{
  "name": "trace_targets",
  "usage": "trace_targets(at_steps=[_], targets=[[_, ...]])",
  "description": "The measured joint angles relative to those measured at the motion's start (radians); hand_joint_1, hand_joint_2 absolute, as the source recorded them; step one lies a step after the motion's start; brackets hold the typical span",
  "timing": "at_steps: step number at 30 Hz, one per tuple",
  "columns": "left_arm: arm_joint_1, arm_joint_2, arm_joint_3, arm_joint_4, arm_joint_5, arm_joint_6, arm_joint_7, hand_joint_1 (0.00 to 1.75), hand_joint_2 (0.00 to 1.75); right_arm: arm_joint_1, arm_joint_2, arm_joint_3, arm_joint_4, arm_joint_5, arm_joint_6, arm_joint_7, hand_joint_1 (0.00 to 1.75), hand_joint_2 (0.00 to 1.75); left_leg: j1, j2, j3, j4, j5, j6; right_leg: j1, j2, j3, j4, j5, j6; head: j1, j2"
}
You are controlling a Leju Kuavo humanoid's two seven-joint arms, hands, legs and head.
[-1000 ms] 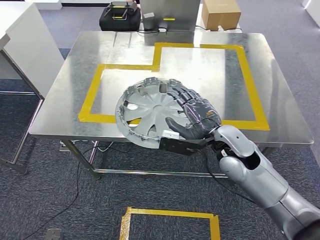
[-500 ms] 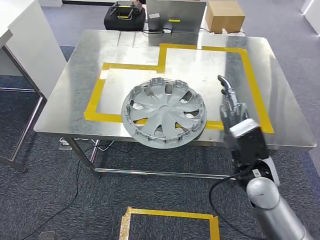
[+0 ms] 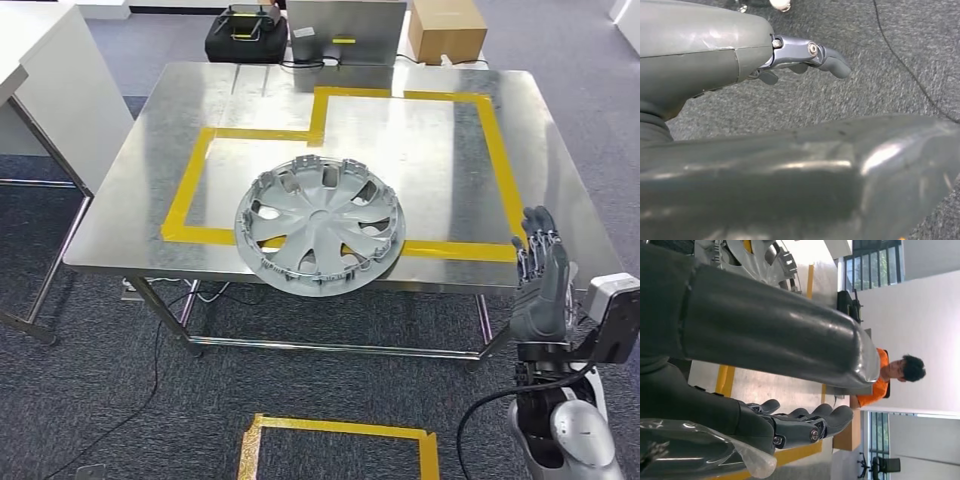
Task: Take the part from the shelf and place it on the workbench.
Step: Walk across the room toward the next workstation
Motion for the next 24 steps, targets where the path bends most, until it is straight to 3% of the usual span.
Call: trace_targets(at_steps=[1,3,5,6,9,11,13,15,16,18,19,20,21,22,24], targets=[[0.0,-0.001,0.003,0.0,0.0,0.002,0.001,0.0,0.0,0.011,0.005,-0.007,-0.006,0.0,-0.002,-0.005,0.0,0.0,0.001,0.001,-0.014,0.04,-0.031,-0.005,-0.002,-0.001,-0.001,-0.002,0.003,-0.006,-0.001,0.0],[0.0,-0.002,0.008,0.0,0.003,0.004,0.002,0.0,0.0,0.034,0.013,-0.018,-0.017,-0.002,-0.005,-0.01,0.0,0.0,0.002,0.001,-0.064,0.175,-0.11,-0.011,-0.001,-0.002,-0.007,-0.002,0.007,-0.013,-0.002,0.0],[0.001,-0.002,0.011,0.0,0.006,0.006,0.002,0.0,0.0,0.056,0.02,-0.03,-0.025,-0.002,-0.008,-0.014,0.0,0.0,0.002,0.001,-0.092,0.266,-0.146,-0.013,0.0,-0.002,-0.014,-0.001,0.011,-0.015,-0.002,0.0],[0.001,-0.002,0.012,0.0,0.007,0.007,0.002,0.0,0.0,0.065,0.023,-0.036,-0.029,-0.003,-0.009,-0.016,0.0,0.0,0.002,0.001,-0.078,0.252,-0.133,-0.011,0.001,-0.002,-0.016,-0.001,0.014,-0.014,-0.002,0.0],[-0.001,-0.001,0.013,0.0,0.008,0.009,0.002,0.0,0.0,0.082,0.029,-0.049,-0.043,-0.003,-0.009,-0.021,0.0,0.0,0.0,0.001,0.042,0.047,-0.048,0.002,0.003,0.0,-0.021,0.003,0.02,-0.008,-0.002,0.0],[-0.004,-0.001,0.014,0.0,0.008,0.011,0.002,0.0,0.0,0.089,0.033,-0.056,-0.05,-0.002,-0.009,-0.024,0.0,0.0,-0.004,0.001,0.084,-0.035,-0.027,0.01,0.005,0.0,-0.025,0.005,0.026,0.001,-0.001,0.0],[-0.004,-0.001,0.014,0.0,0.008,0.016,0.003,0.0,0.0,0.099,0.036,-0.064,-0.057,-0.003,-0.007,-0.028,0.0,0.0,-0.007,0.001,0.08,-0.042,-0.021,0.018,0.003,0.0,-0.03,0.004,0.035,0.014,-0.001,0.0],[-0.003,-0.003,0.016,0.0,0.008,0.02,0.004,0.0,0.0,0.115,0.037,-0.074,-0.069,-0.007,-0.004,-0.034,0.0,0.0,-0.005,0.004,0.072,-0.048,-0.005,0.03,0.001,0.001,-0.041,0.02,0.014,0.026,0.0,0.0],[-0.003,-0.004,0.017,0.0,0.008,0.022,0.005,0.0,0.0,0.124,0.038,-0.079,-0.076,-0.009,-0.002,-0.039,0.0,0.0,-0.002,0.005,0.065,-0.051,0.003,0.036,0.0,0.002,-0.056,0.053,-0.018,0.031,0.002,0.0],[-0.003,-0.005,0.019,0.0,0.009,0.026,0.008,0.0,0.0,0.141,0.042,-0.09,-0.091,-0.013,-0.002,-0.052,0.0,0.0,-0.002,0.006,0.046,-0.051,0.018,0.043,-0.002,0.002,-0.102,0.176,-0.107,0.038,0.005,0.0],[-0.003,-0.005,0.02,0.0,0.01,0.029,0.009,0.0,0.0,0.151,0.045,-0.093,-0.098,-0.013,-0.003,-0.057,0.0,0.0,-0.002,0.007,0.035,-0.05,0.025,0.043,-0.002,0.002,-0.12,0.241,-0.141,0.041,0.005,0.0],[-0.003,-0.005,0.021,0.0,0.011,0.031,0.011,0.0,0.0,0.161,0.049,-0.096,-0.106,-0.013,-0.004,-0.061,0.0,0.0,-0.002,0.007,0.024,-0.05,0.032,0.043,-0.003,0.002,-0.126,0.283,-0.157,0.043,0.005,0.0],[-0.002,-0.006,0.023,0.0,0.012,0.033,0.013,0.0,0.0,0.17,0.052,-0.099,-0.113,-0.013,-0.005,-0.064,0.0,0.0,-0.002,0.007,0.015,-0.049,0.039,0.041,-0.003,0.001,-0.113,0.287,-0.153,0.044,0.006,0.0],[-0.002,-0.007,0.025,0.0,0.013,0.034,0.015,0.0,0.0,0.177,0.055,-0.102,-0.122,-0.012,-0.006,-0.066,0.0,0.0,-0.002,0.007,0.006,-0.049,0.046,0.039,-0.003,0.001,-0.078,0.248,-0.133,0.045,0.006,0.0],[-0.002,-0.01,0.029,0.0,0.013,0.035,0.018,0.0,0.0,0.185,0.061,-0.108,-0.138,-0.009,-0.011,-0.068,0.0,0.0,-0.003,0.007,-0.007,-0.048,0.058,0.032,-0.003,0.001,0.033,0.091,-0.087,0.042,0.006,0.0]])
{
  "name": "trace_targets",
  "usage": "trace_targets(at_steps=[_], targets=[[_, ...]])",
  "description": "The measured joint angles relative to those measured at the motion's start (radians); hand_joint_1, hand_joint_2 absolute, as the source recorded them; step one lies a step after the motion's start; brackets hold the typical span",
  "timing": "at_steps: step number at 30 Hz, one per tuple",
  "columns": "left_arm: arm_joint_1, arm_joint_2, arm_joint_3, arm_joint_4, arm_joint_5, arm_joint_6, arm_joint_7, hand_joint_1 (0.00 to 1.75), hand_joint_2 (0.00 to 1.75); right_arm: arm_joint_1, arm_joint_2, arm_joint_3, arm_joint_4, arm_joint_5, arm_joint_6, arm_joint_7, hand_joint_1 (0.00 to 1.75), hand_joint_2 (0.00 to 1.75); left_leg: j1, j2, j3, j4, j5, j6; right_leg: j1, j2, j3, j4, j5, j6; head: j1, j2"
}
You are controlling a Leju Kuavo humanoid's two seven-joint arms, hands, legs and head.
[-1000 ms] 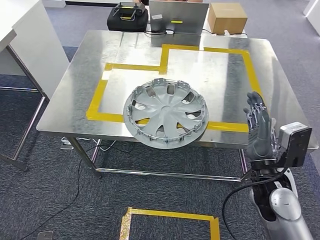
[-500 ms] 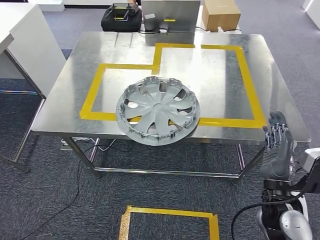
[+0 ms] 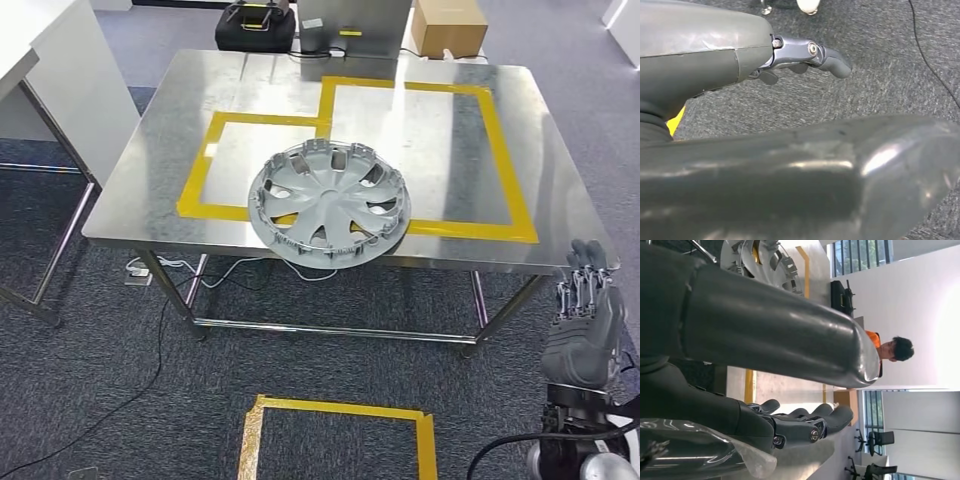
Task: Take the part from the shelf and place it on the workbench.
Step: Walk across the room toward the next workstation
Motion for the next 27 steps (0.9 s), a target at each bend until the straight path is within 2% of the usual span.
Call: trace_targets(at_steps=[1,2,3,5,6,7,8,10,11,12,13,15,16,17,18,20,21,22,23,25,26,27], targets=[[0.0,-0.001,0.002,0.0,0.0,0.0,0.001,0.0,0.0,0.003,0.003,-0.003,-0.008,0.003,-0.004,-0.001,0.0,0.0,-0.001,0.0,-0.004,0.001,0.006,-0.005,0.001,0.001,0.046,-0.068,0.013,-0.005,-0.001,0.0],[0.0,-0.001,0.003,0.0,0.0,0.001,0.001,0.0,0.0,0.008,0.006,-0.006,-0.014,0.005,-0.01,-0.002,0.0,0.0,-0.002,0.0,-0.007,0.002,0.013,-0.011,0.002,0.002,0.071,-0.112,0.018,-0.009,-0.001,0.0],[0.0,-0.001,0.005,0.0,-0.001,0.002,0.002,0.0,0.0,0.012,0.009,-0.009,-0.019,0.008,-0.015,-0.003,0.0,0.0,-0.003,0.0,-0.009,0.003,0.019,-0.017,0.004,0.004,0.078,-0.129,0.018,-0.014,-0.002,0.0],[0.0,0.0,0.007,0.0,-0.003,0.002,0.002,0.0,0.0,0.02,0.017,-0.016,-0.023,0.01,-0.024,-0.005,0.0,0.0,-0.002,-0.001,-0.013,0.005,0.027,-0.029,0.004,0.004,0.063,-0.128,0.028,-0.028,-0.001,0.0],[0.001,0.0,0.007,0.0,-0.003,0.002,0.002,0.0,0.0,0.023,0.021,-0.019,-0.024,0.01,-0.027,-0.006,0.0,0.0,0.0,-0.002,-0.018,0.015,0.012,-0.034,0.003,0.003,0.057,-0.127,0.034,-0.038,-0.002,0.0],[0.002,0.0,0.007,0.0,-0.004,0.003,0.002,0.0,0.0,0.025,0.024,-0.021,-0.025,0.011,-0.029,-0.007,0.0,0.0,0.001,-0.002,-0.028,0.041,-0.019,-0.04,0.002,0.001,0.048,-0.128,0.043,-0.047,-0.003,0.0],[0.002,0.0,0.008,0.0,-0.004,0.003,0.002,0.0,0.0,0.026,0.027,-0.022,-0.027,0.011,-0.03,-0.008,0.0,0.0,0.002,-0.002,-0.042,0.089,-0.066,-0.045,0.001,-0.001,0.038,-0.128,0.052,-0.055,-0.005,0.0],[0.002,-0.001,0.008,0.0,-0.004,0.003,0.002,0.0,0.0,0.029,0.032,-0.025,-0.029,0.011,-0.032,-0.009,0.0,0.0,0.003,-0.002,-0.073,0.22,-0.161,-0.051,0.004,-0.002,0.019,-0.126,0.072,-0.061,-0.007,0.0],[0.001,-0.001,0.008,0.0,-0.004,0.003,0.002,0.0,0.0,0.03,0.035,-0.027,-0.029,0.012,-0.032,-0.009,0.0,0.0,0.003,-0.002,-0.078,0.272,-0.184,-0.052,0.006,-0.002,0.007,-0.123,0.082,-0.061,-0.007,0.0],[0.001,-0.001,0.008,0.0,-0.004,0.003,0.002,0.0,0.0,0.031,0.038,-0.028,-0.029,0.012,-0.033,-0.009,0.0,0.0,0.003,-0.002,-0.069,0.291,-0.185,-0.051,0.008,-0.002,-0.005,-0.12,0.092,-0.061,-0.007,0.0],[0.001,0.0,0.008,0.0,-0.004,0.003,0.002,0.0,0.0,0.033,0.04,-0.028,-0.029,0.012,-0.033,-0.009,0.0,0.0,0.003,-0.002,-0.043,0.273,-0.168,-0.048,0.01,-0.002,-0.019,-0.116,0.1,-0.061,-0.007,0.0],[0.0,0.0,0.008,0.0,-0.004,0.004,0.002,0.0,0.0,0.034,0.045,-0.03,-0.029,0.008,-0.033,-0.008,0.0,0.0,-0.001,-0.003,0.054,0.136,-0.124,-0.035,0.013,-0.002,-0.044,-0.105,0.112,-0.058,-0.007,0.0],[-0.001,0.001,0.008,0.0,-0.005,0.004,0.002,0.0,0.0,0.035,0.047,-0.03,-0.029,0.002,-0.03,-0.006,0.0,0.0,-0.003,-0.003,0.101,0.062,-0.112,-0.028,0.015,-0.002,-0.053,-0.1,0.117,-0.055,-0.007,0.0],[-0.003,0.001,0.008,0.0,-0.005,0.004,0.002,0.0,0.0,0.035,0.049,-0.031,-0.029,-0.005,-0.026,-0.003,0.0,0.0,-0.007,-0.003,0.131,0.009,-0.107,-0.021,0.015,-0.003,-0.06,-0.097,0.124,-0.05,-0.007,0.0],[-0.004,0.002,0.008,0.0,-0.005,0.005,0.002,0.0,0.0,0.036,0.05,-0.031,-0.029,-0.012,-0.021,0.0,0.0,0.0,-0.01,-0.003,0.144,-0.016,-0.107,-0.017,0.015,-0.003,-0.064,-0.095,0.131,-0.044,-0.008,0.0],[-0.004,0.002,0.008,0.0,-0.005,0.005,0.002,0.0,0.0,0.04,0.052,-0.032,-0.029,-0.017,-0.015,0.002,0.0,0.0,-0.012,-0.002,0.136,-0.023,-0.094,-0.006,0.012,-0.003,-0.068,-0.097,0.144,-0.03,-0.01,0.0],[-0.005,0.002,0.008,0.0,-0.005,0.005,0.002,0.0,0.0,0.042,0.053,-0.033,-0.029,-0.017,-0.014,0.002,0.0,0.0,-0.01,0.0,0.129,-0.026,-0.084,0.001,0.011,-0.002,-0.073,-0.092,0.136,-0.024,-0.01,0.0],[-0.005,0.002,0.008,0.0,-0.005,0.005,0.002,0.0,0.0,0.044,0.053,-0.034,-0.029,-0.018,-0.014,0.002,0.0,0.0,-0.008,0.002,0.12,-0.029,-0.072,0.008,0.01,-0.001,-0.085,-0.074,0.111,-0.019,-0.009,0.0],[-0.005,0.001,0.008,0.0,-0.005,0.005,0.002,0.0,0.0,0.045,0.053,-0.035,-0.029,-0.018,-0.014,0.003,0.0,0.0,-0.006,0.004,0.108,-0.032,-0.06,0.014,0.009,0.0,-0.101,-0.038,0.07,-0.014,-0.008,0.0],[-0.005,0.002,0.008,0.0,-0.005,0.005,0.002,0.0,0.0,0.047,0.053,-0.036,-0.029,-0.019,-0.014,0.003,0.0,0.0,-0.007,0.007,0.077,-0.031,-0.036,0.019,0.006,0.001,-0.142,0.087,-0.03,-0.005,-0.006,0.0],[-0.005,0.002,0.008,0.0,-0.005,0.005,0.002,0.0,0.0,0.048,0.053,-0.036,-0.029,-0.02,-0.014,0.003,0.0,0.0,-0.007,0.007,0.06,-0.03,-0.024,0.019,0.005,0.001,-0.153,0.148,-0.056,-0.002,-0.006,0.0],[-0.005,0.002,0.008,0.0,-0.005,0.005,0.002,0.0,0.0,0.048,0.053,-0.036,-0.029,-0.022,-0.014,0.003,0.0,0.0,-0.008,0.008,0.042,-0.028,-0.012,0.018,0.004,0.0,-0.152,0.187,-0.059,0.001,-0.006,0.0]])
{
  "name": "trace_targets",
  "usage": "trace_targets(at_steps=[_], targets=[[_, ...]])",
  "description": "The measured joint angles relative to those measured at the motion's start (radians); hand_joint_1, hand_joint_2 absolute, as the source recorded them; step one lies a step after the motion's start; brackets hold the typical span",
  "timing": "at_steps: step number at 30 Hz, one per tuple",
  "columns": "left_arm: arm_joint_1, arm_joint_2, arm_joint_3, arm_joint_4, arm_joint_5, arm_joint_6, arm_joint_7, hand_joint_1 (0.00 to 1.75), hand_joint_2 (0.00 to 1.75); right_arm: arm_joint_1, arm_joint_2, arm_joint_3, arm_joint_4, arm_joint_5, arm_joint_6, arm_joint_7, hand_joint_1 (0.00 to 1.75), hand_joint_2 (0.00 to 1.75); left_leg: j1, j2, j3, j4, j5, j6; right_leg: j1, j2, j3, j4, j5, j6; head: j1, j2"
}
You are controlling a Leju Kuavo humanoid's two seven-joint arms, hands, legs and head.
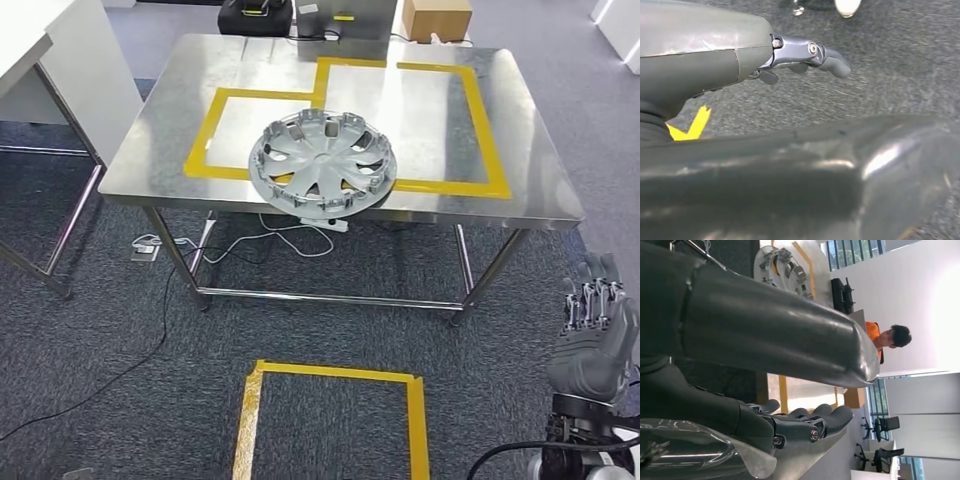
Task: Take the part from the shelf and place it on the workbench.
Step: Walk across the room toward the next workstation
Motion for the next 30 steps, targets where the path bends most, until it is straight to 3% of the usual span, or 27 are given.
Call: trace_targets(at_steps=[1,2,3,5,6,7,9,10,12,14,15,16,17,18,20,21,24,26,28,30], targets=[[0.0,0.0,0.0,0.0,0.0,0.0,0.0,0.0,0.0,0.001,0.0,0.0,0.0,-0.001,0.0,0.0,0.0,0.0,0.0,0.0,-0.017,0.003,0.011,-0.002,-0.001,0.0,0.02,0.0,0.021,0.002,0.0,0.0],[0.0,-0.001,0.0,0.0,-0.001,0.0,0.0,0.0,0.0,0.001,0.001,-0.001,0.0,-0.003,0.0,0.0,0.0,0.0,0.001,0.0,-0.033,0.006,0.021,-0.005,-0.003,0.0,0.059,-0.035,0.052,0.002,0.0,0.0],[0.0,-0.001,0.0,0.0,-0.001,0.0,0.0,0.0,0.0,0.001,0.001,-0.001,0.0,-0.004,0.0,-0.001,0.0,0.0,0.002,0.0,-0.046,0.012,0.029,-0.009,-0.004,0.0,0.115,-0.104,0.077,0.003,0.0,0.0],[0.0,-0.001,0.0,0.0,-0.002,0.0,0.0,0.0,0.0,0.0,0.002,-0.002,0.0,-0.006,0.0,-0.002,0.0,0.0,0.0,0.0,-0.067,0.026,0.043,-0.018,-0.003,0.0,0.225,-0.257,0.08,-0.003,0.0,0.0],[0.0,-0.001,0.0,0.0,-0.002,0.0,0.0,0.0,0.0,0.001,0.002,-0.003,0.0,-0.005,0.0,-0.002,0.0,0.0,-0.001,0.0,-0.072,0.03,0.05,-0.024,-0.002,0.001,0.253,-0.305,0.07,-0.008,0.0,0.0],[0.0,-0.001,0.0,0.0,-0.002,0.0,0.0,0.0,0.0,0.002,0.002,-0.004,0.0,-0.005,0.0,-0.002,0.0,0.0,-0.001,0.0,-0.076,0.032,0.058,-0.029,0.001,0.002,0.259,-0.324,0.062,-0.014,0.0,0.0],[0.001,0.0,0.0,0.0,-0.002,0.0,0.0,0.0,0.0,0.006,0.005,-0.007,0.0,-0.004,-0.001,-0.003,0.0,0.0,0.002,-0.002,-0.081,0.032,0.064,-0.041,0.001,-0.001,0.24,-0.323,0.073,-0.032,0.0,0.0],[0.002,0.0,0.001,0.0,-0.001,0.0,0.0,0.0,0.0,0.007,0.007,-0.008,0.0,-0.003,-0.001,-0.003,0.0,0.0,0.004,-0.003,-0.088,0.045,0.044,-0.048,0.0,-0.003,0.231,-0.322,0.082,-0.043,-0.001,0.0],[0.003,0.0,0.001,0.0,0.0,0.0,0.0,0.0,0.0,0.009,0.011,-0.008,0.0,0.0,-0.002,-0.003,0.0,0.0,0.007,-0.004,-0.113,0.131,-0.049,-0.059,-0.001,-0.007,0.208,-0.322,0.104,-0.058,-0.003,0.0],[0.003,-0.001,0.001,0.0,0.001,0.0,0.0,0.0,0.0,0.011,0.015,-0.009,0.0,0.007,-0.004,-0.003,0.0,0.0,0.009,-0.005,-0.136,0.258,-0.139,-0.064,0.001,-0.007,0.182,-0.319,0.125,-0.062,-0.003,0.0],[0.003,0.0,0.001,0.0,0.001,0.0,0.0,0.0,0.0,0.012,0.017,-0.009,0.0,0.01,-0.006,-0.003,0.0,0.0,0.009,-0.005,-0.135,0.304,-0.154,-0.065,0.003,-0.007,0.167,-0.315,0.137,-0.062,-0.003,0.0],[0.003,0.0,0.001,0.0,0.001,0.0,0.0,0.0,0.0,0.012,0.019,-0.01,0.0,0.011,-0.007,-0.003,0.0,0.0,0.009,-0.005,-0.121,0.318,-0.145,-0.063,0.004,-0.006,0.153,-0.311,0.147,-0.062,-0.003,0.0],[0.003,0.0,0.001,0.0,0.002,0.0,0.0,0.0,0.0,0.012,0.02,-0.01,0.0,0.013,-0.009,-0.003,0.0,0.0,0.008,-0.005,-0.088,0.296,-0.121,-0.059,0.006,-0.006,0.136,-0.305,0.158,-0.061,-0.003,0.0],[0.002,0.0,0.001,0.0,0.002,0.0,0.0,0.0,0.0,0.012,0.022,-0.01,0.0,0.015,-0.011,-0.002,0.0,0.0,0.007,-0.005,-0.041,0.237,-0.094,-0.053,0.007,-0.006,0.121,-0.3,0.166,-0.059,-0.003,0.0],[0.001,0.001,0.001,0.0,0.002,0.0,-0.001,0.0,0.0,0.012,0.024,-0.01,0.0,0.021,-0.016,-0.002,0.0,0.0,0.002,-0.005,0.061,0.086,-0.079,-0.037,0.011,-0.006,0.097,-0.29,0.18,-0.053,-0.002,0.0],[0.0,0.001,0.001,0.0,0.003,0.0,-0.004,0.0,0.0,0.011,0.026,-0.011,0.0,0.024,-0.018,-0.002,0.0,0.0,-0.002,-0.005,0.09,0.036,-0.084,-0.031,0.011,-0.007,0.09,-0.288,0.186,-0.048,-0.002,0.0],[0.001,0.0,0.001,0.0,0.008,-0.006,-0.02,0.0,0.0,0.012,0.029,-0.013,0.0,0.029,-0.024,0.002,0.0,0.0,-0.005,-0.004,0.094,-0.002,-0.08,-0.018,0.008,-0.007,0.081,-0.29,0.203,-0.029,-0.006,0.0],[0.001,-0.001,0.001,0.0,0.011,-0.009,-0.026,0.0,0.0,0.015,0.03,-0.015,0.0,0.03,-0.027,0.005,0.0,0.0,-0.001,-0.002,0.083,-0.008,-0.063,-0.006,0.007,-0.004,0.059,-0.255,0.172,-0.017,-0.004,0.0],[0.001,-0.002,0.002,0.0,0.012,-0.01,-0.029,0.0,0.87,0.017,0.031,-0.016,0.0,0.031,-0.029,0.007,0.0,0.0,0.0,0.001,0.065,-0.008,-0.047,0.001,0.005,-0.001,0.009,-0.135,0.091,-0.007,0.001,0.0],[0.002,-0.001,0.002,0.0,0.014,-0.01,-0.03,0.0,1.75,0.02,0.031,-0.016,0.0,0.032,-0.031,0.008,0.0,0.87,-0.002,0.001,0.044,-0.004,-0.034,0.002,0.003,0.0,-0.031,-0.008,0.029,-0.001,0.002,0.0]])
